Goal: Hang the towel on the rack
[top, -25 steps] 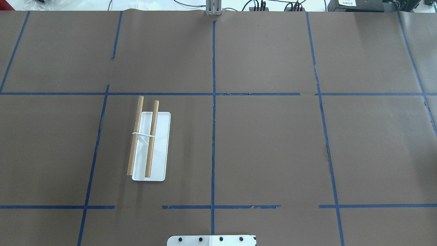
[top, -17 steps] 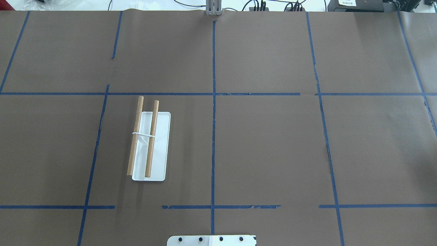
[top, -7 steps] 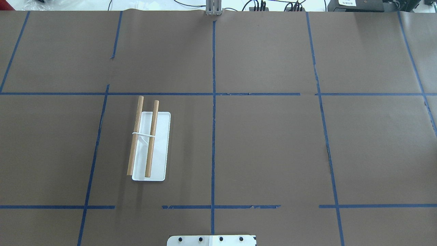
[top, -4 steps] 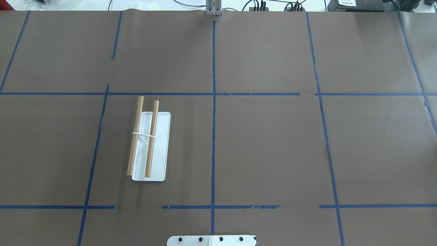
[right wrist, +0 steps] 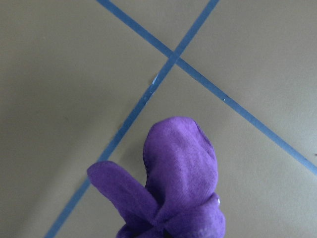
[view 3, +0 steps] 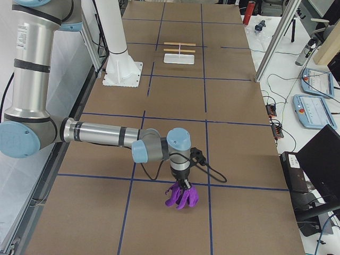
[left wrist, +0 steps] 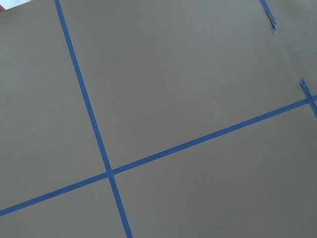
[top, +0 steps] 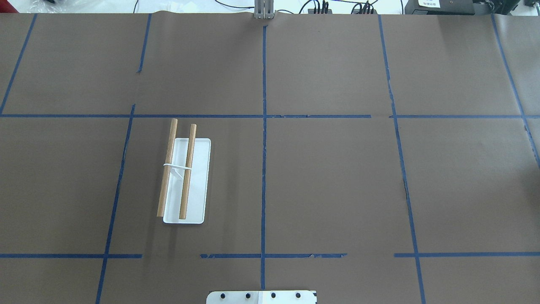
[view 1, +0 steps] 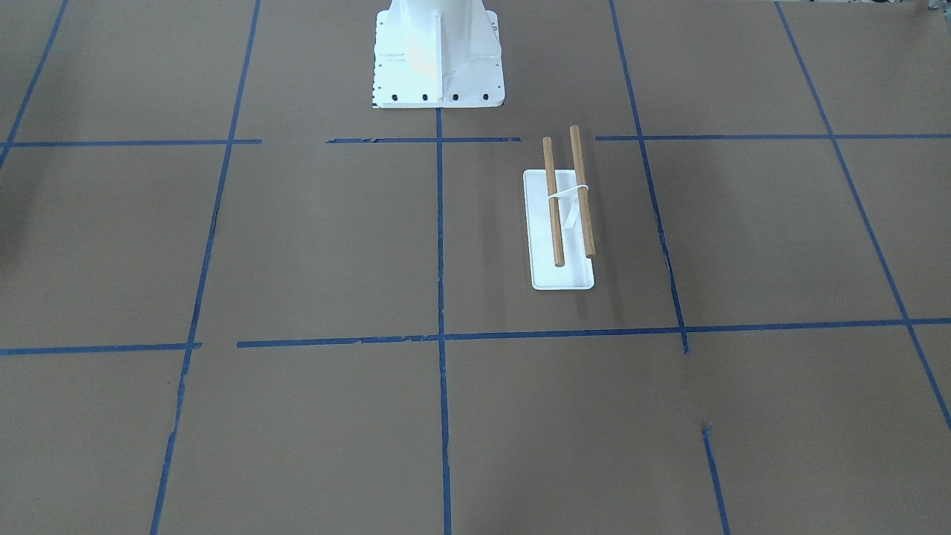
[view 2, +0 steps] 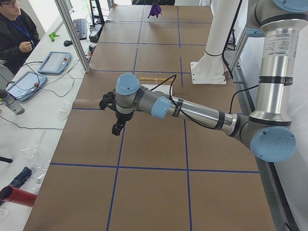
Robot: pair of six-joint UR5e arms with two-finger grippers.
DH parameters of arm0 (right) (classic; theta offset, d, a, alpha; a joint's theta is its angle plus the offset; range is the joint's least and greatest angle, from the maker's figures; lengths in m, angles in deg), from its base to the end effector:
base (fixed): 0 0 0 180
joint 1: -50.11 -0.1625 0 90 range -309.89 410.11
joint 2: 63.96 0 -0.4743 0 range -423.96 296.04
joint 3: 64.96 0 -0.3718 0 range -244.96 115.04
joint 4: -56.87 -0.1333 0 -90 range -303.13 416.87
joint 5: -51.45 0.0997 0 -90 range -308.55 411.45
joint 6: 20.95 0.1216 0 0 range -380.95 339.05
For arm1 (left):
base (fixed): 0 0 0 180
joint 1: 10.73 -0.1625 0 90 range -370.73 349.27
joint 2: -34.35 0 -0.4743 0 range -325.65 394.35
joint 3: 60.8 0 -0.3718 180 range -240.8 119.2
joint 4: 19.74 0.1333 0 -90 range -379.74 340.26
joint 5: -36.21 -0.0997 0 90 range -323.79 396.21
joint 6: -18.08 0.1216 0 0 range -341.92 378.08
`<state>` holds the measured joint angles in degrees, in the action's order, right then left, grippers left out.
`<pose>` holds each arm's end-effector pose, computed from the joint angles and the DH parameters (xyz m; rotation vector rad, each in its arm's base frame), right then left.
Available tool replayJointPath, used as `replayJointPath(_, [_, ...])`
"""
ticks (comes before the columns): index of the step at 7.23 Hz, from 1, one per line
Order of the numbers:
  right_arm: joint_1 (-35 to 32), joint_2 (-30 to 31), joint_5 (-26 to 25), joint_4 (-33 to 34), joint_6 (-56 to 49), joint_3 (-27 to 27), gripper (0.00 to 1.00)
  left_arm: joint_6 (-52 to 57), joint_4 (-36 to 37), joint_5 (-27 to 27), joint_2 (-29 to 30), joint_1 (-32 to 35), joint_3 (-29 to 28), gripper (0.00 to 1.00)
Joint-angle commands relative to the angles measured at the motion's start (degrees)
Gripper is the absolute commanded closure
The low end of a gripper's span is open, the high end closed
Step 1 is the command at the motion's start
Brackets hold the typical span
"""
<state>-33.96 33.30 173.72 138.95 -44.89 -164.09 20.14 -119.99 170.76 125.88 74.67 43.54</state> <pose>0.0239 -0.4322 0.7052 0.2556 -0.5359 -0.5543 -0.0079 -0.5002 0.5689 0.4164 0.7749 0.2858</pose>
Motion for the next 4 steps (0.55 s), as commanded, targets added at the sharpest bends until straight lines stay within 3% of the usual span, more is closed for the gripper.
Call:
replayJointPath(1, [3.4, -9.5, 1.6, 14.5, 1.3, -9.1, 1.00, -1.3, -6.4, 0.0, 0.1, -0.3, 0.2, 0.00])
replayJointPath(4, [14.7, -22.6, 5.6, 14.1, 8.1, -12.1, 1.00, -22.2, -7.3, 1.9, 6.7, -11.6, 1.1, 0.00])
